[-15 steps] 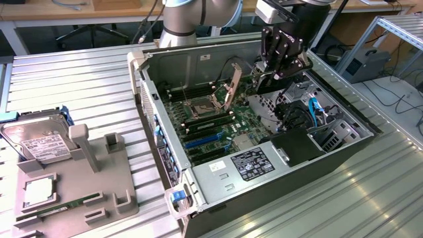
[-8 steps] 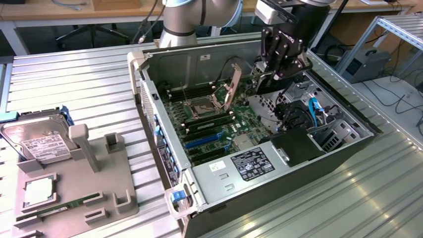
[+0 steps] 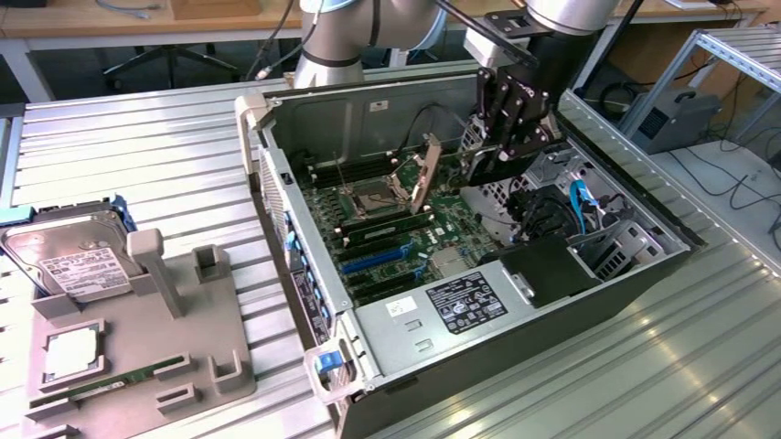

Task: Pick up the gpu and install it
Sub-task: 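Insert the gpu into the slot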

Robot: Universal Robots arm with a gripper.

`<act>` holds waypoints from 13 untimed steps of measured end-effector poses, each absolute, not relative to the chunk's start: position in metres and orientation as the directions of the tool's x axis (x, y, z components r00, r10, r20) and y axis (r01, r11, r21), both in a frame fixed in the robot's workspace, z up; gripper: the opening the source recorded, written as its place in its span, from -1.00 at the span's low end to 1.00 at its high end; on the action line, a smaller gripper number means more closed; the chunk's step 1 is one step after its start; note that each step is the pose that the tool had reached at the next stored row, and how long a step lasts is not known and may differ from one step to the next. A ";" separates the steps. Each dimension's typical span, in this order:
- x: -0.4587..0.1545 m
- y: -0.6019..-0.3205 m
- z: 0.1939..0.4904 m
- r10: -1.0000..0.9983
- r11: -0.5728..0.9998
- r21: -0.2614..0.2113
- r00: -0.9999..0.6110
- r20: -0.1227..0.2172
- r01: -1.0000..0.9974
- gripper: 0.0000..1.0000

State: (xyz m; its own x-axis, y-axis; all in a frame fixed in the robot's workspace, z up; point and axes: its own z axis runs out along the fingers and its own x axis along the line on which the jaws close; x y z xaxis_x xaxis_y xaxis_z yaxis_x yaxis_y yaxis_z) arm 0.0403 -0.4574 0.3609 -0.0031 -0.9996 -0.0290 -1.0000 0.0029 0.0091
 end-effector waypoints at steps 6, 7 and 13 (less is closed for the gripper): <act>0.038 -0.457 0.361 -1.000 0.003 0.009 -0.003 -0.029 -1.000 -0.46; 0.036 -0.457 0.361 -1.000 0.003 0.009 -0.003 -0.029 -1.000 -0.46; 0.017 -0.457 0.361 -1.000 0.004 0.009 -0.005 -0.029 -1.000 -0.46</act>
State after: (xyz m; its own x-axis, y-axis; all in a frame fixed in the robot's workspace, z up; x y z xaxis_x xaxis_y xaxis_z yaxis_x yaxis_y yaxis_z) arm 0.0174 -0.4573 0.3608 -0.0046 -0.9996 -0.0292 -1.0000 0.0043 0.0088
